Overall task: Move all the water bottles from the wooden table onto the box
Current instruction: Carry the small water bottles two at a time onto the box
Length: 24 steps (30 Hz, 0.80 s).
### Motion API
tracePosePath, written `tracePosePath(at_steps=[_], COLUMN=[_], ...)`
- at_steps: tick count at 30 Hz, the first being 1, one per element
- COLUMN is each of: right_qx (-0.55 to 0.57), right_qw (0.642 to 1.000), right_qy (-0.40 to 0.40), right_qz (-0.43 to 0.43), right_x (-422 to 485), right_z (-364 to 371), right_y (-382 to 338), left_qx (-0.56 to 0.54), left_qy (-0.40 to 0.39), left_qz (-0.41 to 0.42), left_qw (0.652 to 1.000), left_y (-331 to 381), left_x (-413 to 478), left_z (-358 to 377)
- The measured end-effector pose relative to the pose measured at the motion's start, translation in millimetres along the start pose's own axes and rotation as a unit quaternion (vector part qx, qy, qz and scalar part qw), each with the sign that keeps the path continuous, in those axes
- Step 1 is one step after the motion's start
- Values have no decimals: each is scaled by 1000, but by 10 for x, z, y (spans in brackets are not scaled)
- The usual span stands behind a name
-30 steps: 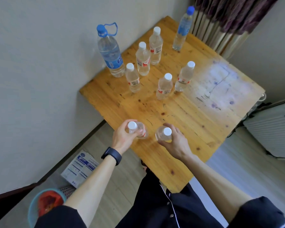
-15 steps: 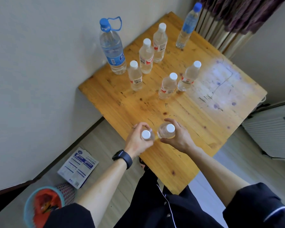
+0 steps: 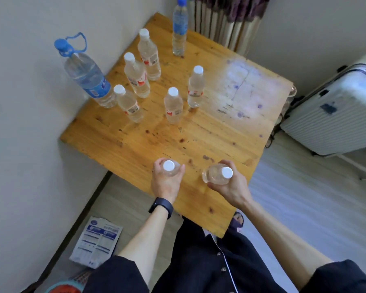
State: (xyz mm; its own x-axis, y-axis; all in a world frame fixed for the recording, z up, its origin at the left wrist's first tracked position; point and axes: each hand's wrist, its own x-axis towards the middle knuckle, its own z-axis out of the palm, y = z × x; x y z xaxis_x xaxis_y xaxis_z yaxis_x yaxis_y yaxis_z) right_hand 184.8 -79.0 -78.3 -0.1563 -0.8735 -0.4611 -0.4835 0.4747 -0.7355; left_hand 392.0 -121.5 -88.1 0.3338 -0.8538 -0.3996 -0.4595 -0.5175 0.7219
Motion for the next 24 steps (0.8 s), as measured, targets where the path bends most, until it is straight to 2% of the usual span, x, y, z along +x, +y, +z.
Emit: tracePosePath(at_steps=[5,12,17,21,24], right_qx=[68,106,103,130,150], right_qw=[993,972,952,914,880], right_qy=[68,191,271,355,413], right_qz=[60,82,102,147,181], right_x=[-454,-1309,-2157,-2864,-3335], right_z=[-525,-1550,-2476,-3158,-3617], right_y=[398,1249,2035,2607,2991], left_qx=[95,161,174,188,200], left_qy=[-102,-214,-313,-401,-453], left_qz=[60,271,370,412,461], left_qw=[988,925,857,796,736], left_y=[336,1021,1573,1963,2251], left_x=[-251,-1467,-2674,-3587,-4195], left_z=[292,1368,2305,2997,3503])
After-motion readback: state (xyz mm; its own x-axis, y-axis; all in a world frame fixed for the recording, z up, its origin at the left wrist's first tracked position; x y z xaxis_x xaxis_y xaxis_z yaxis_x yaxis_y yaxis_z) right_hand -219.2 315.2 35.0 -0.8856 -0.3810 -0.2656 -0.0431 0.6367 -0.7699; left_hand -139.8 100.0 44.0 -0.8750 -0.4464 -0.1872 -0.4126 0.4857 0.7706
